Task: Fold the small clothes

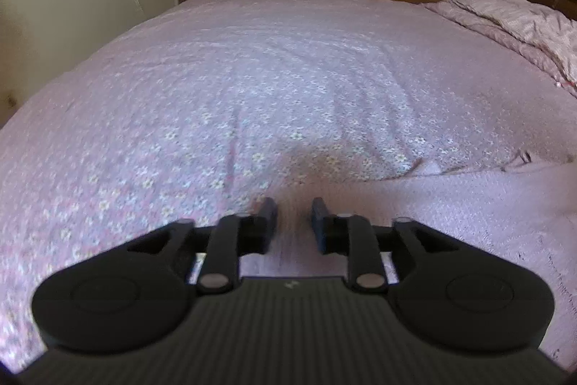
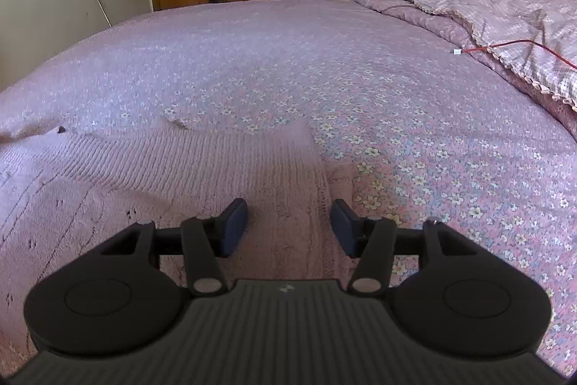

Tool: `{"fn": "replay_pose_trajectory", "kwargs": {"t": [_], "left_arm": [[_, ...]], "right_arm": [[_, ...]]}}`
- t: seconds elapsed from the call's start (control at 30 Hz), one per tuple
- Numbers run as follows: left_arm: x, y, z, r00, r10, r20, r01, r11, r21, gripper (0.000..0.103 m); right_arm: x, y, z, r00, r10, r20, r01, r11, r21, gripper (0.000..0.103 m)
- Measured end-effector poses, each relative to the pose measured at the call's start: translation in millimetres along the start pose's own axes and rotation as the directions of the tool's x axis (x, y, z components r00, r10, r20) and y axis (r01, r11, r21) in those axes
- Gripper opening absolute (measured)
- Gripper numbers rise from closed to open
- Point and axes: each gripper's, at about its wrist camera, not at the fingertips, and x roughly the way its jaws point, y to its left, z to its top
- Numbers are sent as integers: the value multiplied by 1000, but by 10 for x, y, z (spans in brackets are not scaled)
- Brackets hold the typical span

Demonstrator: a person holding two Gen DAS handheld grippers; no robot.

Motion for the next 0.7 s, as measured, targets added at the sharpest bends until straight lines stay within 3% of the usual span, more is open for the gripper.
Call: {"fn": "replay_pose_trajectory", "kwargs": {"t": [0.07,0.3,0.43,0.57,0.7], "left_arm": [[-98,67,16,1000,-18,15,19,999,-49,42],[-586,43,-21,996,-70,48,73,996,-59,43],[-659,-17,-268,992,-128,1,128,989,-73,43],[-479,7,-569,990,-106,-93,98,992,-85,42],[-510,-17,-606,992,-99,-76,92,992,-90,42]], "right_arm": [[-10,2,10,1000,-3,-4,3,1000,-3,60],[-192,35,66,999,15,44,-16,1000,21,60],[-303,92,-8,997,61,49,-63,997,36,60],[-293,82,-185,998,54,18,-55,997,48,60],[-307,48,-271,999,29,25,-29,999,33,61]]}}
